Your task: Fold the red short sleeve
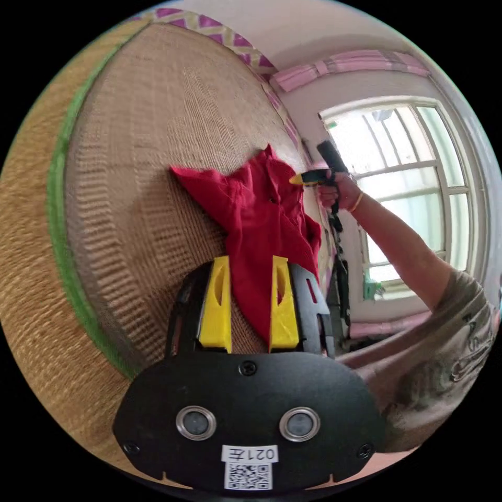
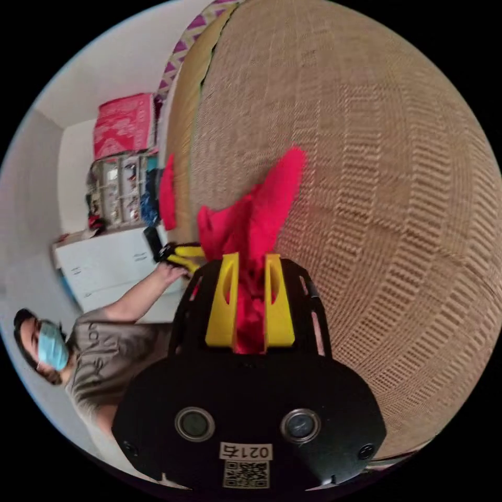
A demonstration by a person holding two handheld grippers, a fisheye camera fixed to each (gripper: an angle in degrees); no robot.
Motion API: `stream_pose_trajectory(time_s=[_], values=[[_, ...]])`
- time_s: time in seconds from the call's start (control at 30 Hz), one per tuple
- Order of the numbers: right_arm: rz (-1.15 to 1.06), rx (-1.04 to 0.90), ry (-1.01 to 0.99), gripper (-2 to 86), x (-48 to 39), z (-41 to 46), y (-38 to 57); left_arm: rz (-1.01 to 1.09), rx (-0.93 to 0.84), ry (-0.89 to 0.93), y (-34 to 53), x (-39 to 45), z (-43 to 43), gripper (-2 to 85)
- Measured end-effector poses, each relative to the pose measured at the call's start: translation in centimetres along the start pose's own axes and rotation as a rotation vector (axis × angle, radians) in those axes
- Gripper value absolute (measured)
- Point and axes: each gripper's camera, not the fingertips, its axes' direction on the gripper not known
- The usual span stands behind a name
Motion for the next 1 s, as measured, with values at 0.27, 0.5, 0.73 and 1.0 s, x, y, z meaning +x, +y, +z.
stream_pose_trajectory(time_s=[0.27,0.5,0.73,1.0], values=[[-0.245,0.151,0.096,-0.5,-9.1,-13.8,10.4,0.153,0.298,-0.08,9.7,5.0,-18.3,-0.9],[-0.604,0.292,0.241,-0.6,-27.8,-24.8,22.0,0.601,0.488,-0.485,23.5,29.7,-39.7,-0.9],[-0.867,0.472,0.469,-0.7,-42.6,-29.5,32.4,0.79,0.597,-0.819,35.9,46.0,-48.9,-0.9],[-1.026,0.46,0.542,-0.7,-50.4,-29.1,43.2,0.806,0.546,-0.992,46.5,56.0,-50.5,-0.9]])
